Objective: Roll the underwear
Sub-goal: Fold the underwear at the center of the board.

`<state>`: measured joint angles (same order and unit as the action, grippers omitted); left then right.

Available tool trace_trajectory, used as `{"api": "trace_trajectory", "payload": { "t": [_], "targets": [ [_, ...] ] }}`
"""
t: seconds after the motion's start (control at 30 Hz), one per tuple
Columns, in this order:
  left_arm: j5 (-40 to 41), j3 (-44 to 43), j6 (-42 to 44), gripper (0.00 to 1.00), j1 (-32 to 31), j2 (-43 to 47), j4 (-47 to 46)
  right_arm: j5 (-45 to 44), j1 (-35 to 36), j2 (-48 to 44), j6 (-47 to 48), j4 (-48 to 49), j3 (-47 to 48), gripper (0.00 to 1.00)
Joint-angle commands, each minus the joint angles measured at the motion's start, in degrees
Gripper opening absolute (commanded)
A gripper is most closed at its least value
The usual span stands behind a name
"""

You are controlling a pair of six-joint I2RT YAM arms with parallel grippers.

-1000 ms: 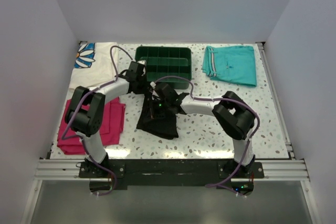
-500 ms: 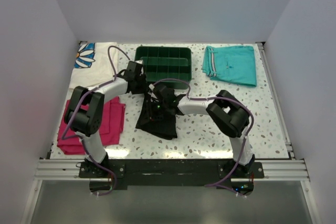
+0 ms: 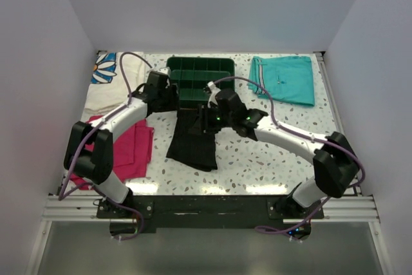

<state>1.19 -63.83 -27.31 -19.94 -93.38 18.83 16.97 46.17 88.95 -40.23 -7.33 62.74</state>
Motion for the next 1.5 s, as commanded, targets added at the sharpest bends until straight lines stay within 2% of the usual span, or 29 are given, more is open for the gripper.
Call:
{"api": "trace_trajectory", "payload": {
  "t": [0.0,0.33,0.57,0.67,0.9,1.17,1.47],
  "targets": [
    [0.0,4.9,-2.1,0.61,0.4,5.0,1.0,-6.8,-4.0,-3.7,1.6,-10.4,-7.9,0.43],
    [-4.4,21.1,-6.8,0.61,0.1,13.9,-4.2,2.4,-6.0,-4.1,0.5,-8.1,-15.0,0.43],
    [-7.8,24.7,-8.4,0.61,-1.7,16.1,-4.9,8.0,-6.0,0.0,-0.7,-3.9,-17.4,0.44],
    [-7.8,26.0,-9.0,0.61,-3.3,16.7,-5.1,9.7,-6.0,1.7,-1.9,-0.6,-18.5,0.44],
    [-5.1,27.6,-10.8,0.60,-6.7,20.8,-2.7,9.7,-5.9,4.7,-1.6,0.0,-17.5,0.44],
    [-4.5,29.8,-12.4,0.44,-8.4,22.5,-2.1,8.9,-6.0,5.6,-1.2,-0.7,-16.9,0.42],
    [-2.7,31.1,-13.8,0.45,-9.1,21.6,-1.9,8.1,-6.1,4.0,-2.5,0.1,-18.1,0.44]
  ]
}}
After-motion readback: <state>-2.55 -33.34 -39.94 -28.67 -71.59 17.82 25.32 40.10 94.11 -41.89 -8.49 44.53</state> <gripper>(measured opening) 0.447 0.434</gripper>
